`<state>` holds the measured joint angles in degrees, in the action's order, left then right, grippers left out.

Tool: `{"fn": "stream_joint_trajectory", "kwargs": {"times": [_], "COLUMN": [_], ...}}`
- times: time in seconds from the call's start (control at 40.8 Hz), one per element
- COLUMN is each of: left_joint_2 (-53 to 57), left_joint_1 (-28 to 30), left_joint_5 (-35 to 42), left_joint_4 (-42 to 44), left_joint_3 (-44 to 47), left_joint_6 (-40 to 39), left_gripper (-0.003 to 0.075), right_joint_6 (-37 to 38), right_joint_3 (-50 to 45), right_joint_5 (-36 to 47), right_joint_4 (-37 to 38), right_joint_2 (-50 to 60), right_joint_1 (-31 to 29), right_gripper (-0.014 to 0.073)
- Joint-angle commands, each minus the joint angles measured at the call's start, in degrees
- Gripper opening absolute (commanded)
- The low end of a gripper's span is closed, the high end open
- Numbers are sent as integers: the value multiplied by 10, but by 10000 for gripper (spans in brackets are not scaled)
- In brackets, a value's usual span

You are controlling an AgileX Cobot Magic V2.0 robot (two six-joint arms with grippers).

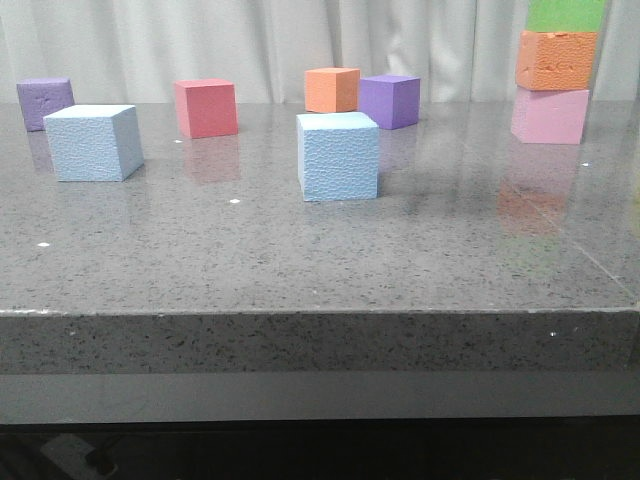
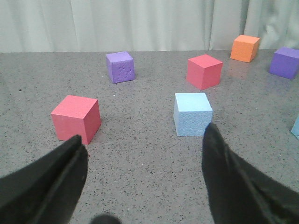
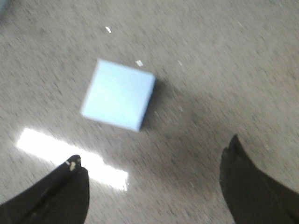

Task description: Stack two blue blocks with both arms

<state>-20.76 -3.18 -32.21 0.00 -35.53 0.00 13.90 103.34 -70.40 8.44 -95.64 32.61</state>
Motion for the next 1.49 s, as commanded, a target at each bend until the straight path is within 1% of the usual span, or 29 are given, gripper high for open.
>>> {"fn": "stream_joint_trajectory", "kwargs": {"times": [0.0, 0.073, 0.171, 0.245, 0.294, 0.416, 0.563, 0.686, 0.833, 1.47], "left_joint_2": [-8, -8, -8, -8, -8, -8, -8, -8, -8, -8], "left_joint_1": [-5, -5, -5, -5, -5, -5, -5, -5, -5, -5], "left_joint_5": [45, 45, 45, 45, 45, 45, 45, 45, 45, 45], "left_joint_4": [0, 0, 0, 0, 0, 0, 0, 0, 0, 0], "left_joint_3": [-15, -15, -15, -15, -15, -15, -15, -15, -15, -15], "left_joint_6": [0, 0, 0, 0, 0, 0, 0, 0, 0, 0], "left_gripper": [511, 511, 511, 511, 511, 511, 511, 511, 511, 511], "right_joint_6": [-30, -60, -109, -145, -159, -165, -165, -166, -172, -172], "right_joint_3": [-78, -151, -251, -323, -366, -457, -527, -555, -557, -557], "right_joint_5": [67, 102, 147, 196, 223, 276, 315, 346, 357, 344], "right_joint_4": [-4, -33, -91, -127, -136, -138, -145, -145, -145, -145], "right_joint_2": [102, 154, 224, 287, 323, 406, 478, 525, 554, 557], "right_joint_1": [-24, -41, -64, -82, -83, -83, -83, -83, -83, -83], "right_gripper": [584, 584, 584, 584, 584, 584, 584, 584, 584, 584]}}
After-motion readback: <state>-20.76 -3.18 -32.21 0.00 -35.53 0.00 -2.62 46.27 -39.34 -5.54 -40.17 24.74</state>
